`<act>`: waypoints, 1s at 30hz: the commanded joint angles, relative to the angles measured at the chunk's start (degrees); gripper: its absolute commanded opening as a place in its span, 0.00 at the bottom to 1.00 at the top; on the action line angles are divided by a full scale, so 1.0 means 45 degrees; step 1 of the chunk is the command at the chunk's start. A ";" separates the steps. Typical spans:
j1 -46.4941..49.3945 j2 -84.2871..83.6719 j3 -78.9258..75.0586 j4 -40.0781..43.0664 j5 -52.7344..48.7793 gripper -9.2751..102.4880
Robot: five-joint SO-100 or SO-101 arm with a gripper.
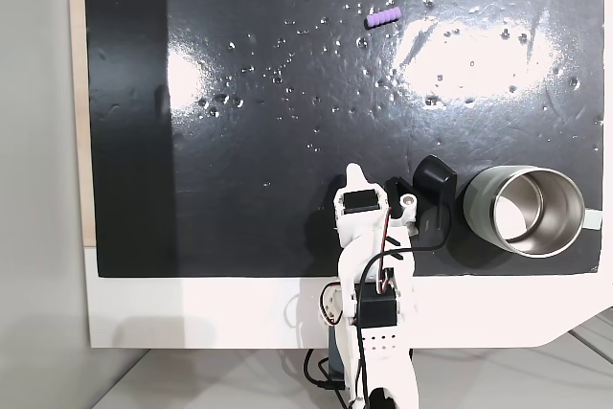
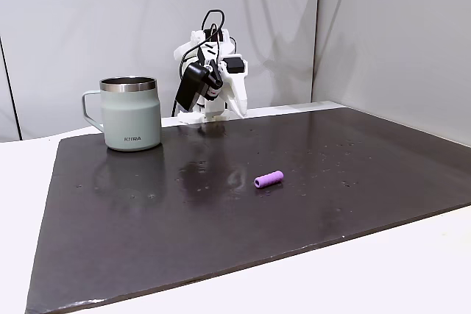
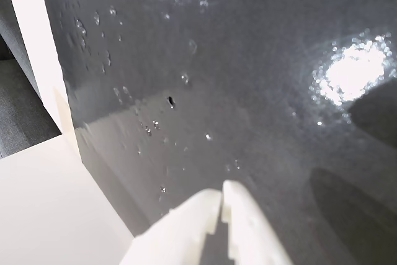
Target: Grasp a pengrip and put it in the cup.
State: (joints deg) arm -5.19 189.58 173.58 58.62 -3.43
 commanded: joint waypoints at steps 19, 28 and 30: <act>0.0195 -0.0059 -0.1172 -0.0996 -0.0996 0.08; 0.0332 -0.7578 -0.7539 -0.1191 -0.0918 0.08; 0.0566 -0.9336 -0.9219 -0.1035 -0.0918 0.08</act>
State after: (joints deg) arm -4.39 158.12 145.63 55.99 -7.29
